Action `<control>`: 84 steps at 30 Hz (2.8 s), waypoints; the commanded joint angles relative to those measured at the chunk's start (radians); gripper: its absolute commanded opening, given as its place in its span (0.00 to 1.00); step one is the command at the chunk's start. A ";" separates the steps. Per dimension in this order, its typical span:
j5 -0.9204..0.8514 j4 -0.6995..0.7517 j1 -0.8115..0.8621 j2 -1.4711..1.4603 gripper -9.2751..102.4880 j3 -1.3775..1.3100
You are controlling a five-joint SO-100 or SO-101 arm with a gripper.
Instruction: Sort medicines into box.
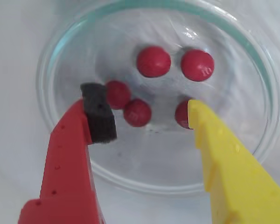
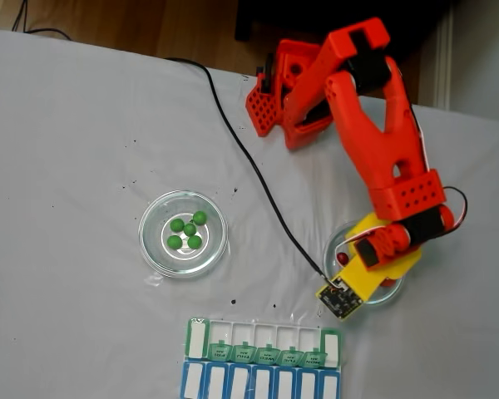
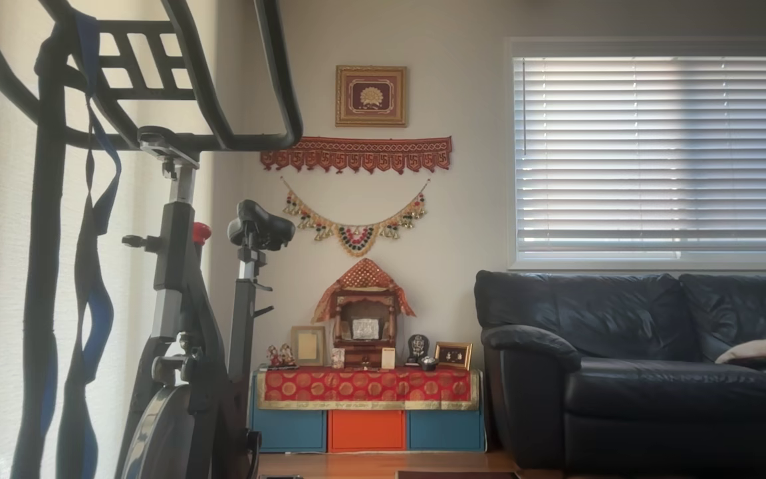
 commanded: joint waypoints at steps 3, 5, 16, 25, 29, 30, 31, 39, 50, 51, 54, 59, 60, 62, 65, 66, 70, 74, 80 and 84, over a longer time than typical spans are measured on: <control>-0.006 0.008 -0.015 0.061 0.34 -0.041; -0.006 0.005 -0.020 0.054 0.34 -0.038; -0.002 -0.020 -0.043 0.028 0.34 -0.012; -0.005 -0.052 -0.035 0.005 0.33 -0.005; 0.000 -0.063 -0.032 -0.002 0.33 0.003; 0.002 -0.066 -0.031 -0.002 0.33 0.005; 0.003 -0.069 -0.031 -0.005 0.32 0.008; 0.025 -0.084 -0.026 -0.014 0.28 0.014; 0.028 -0.115 0.002 -0.051 0.28 0.014; 0.028 -0.117 0.006 -0.060 0.28 0.008; 0.038 -0.121 0.018 -0.081 0.28 -0.006; 0.066 -0.124 0.025 -0.087 0.29 -0.012; 0.072 -0.124 0.026 -0.084 0.29 -0.012; 0.080 -0.124 0.026 -0.080 0.29 -0.012; 0.091 -0.126 0.023 -0.075 0.29 -0.008; 0.092 -0.127 0.021 -0.075 0.29 -0.006; 0.092 -0.132 0.021 -0.078 0.29 -0.003; 0.094 -0.140 0.017 -0.091 0.29 0.000; 0.095 -0.149 0.014 -0.114 0.29 0.003; 0.098 -0.149 0.009 -0.126 0.29 0.005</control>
